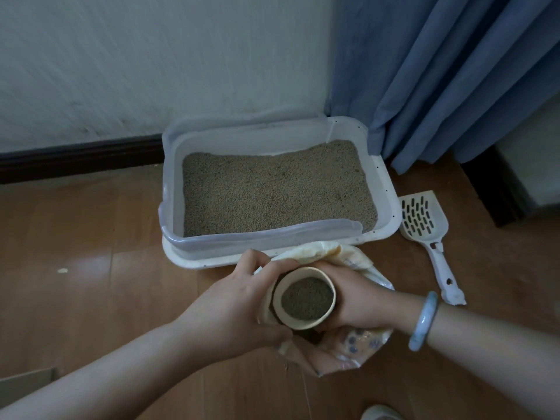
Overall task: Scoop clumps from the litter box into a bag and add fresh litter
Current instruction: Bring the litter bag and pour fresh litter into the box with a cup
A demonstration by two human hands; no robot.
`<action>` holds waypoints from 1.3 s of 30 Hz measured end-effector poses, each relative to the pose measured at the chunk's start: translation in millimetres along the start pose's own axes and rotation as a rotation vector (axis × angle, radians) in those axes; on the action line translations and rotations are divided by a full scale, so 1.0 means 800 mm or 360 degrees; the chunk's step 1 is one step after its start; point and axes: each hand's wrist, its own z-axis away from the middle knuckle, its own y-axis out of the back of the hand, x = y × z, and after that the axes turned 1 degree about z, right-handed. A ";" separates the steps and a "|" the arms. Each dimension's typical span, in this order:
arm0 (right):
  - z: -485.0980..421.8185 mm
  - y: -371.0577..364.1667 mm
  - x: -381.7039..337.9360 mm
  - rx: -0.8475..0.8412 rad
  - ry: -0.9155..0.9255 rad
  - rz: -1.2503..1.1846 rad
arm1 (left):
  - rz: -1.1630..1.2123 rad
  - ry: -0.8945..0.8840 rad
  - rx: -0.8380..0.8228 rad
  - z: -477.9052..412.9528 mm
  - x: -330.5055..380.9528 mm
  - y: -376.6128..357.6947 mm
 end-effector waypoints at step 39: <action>-0.161 0.109 -0.066 0.0509 0.0130 0.1209 | 0.0287 -0.0047 0.0040 -0.015 -0.028 0.009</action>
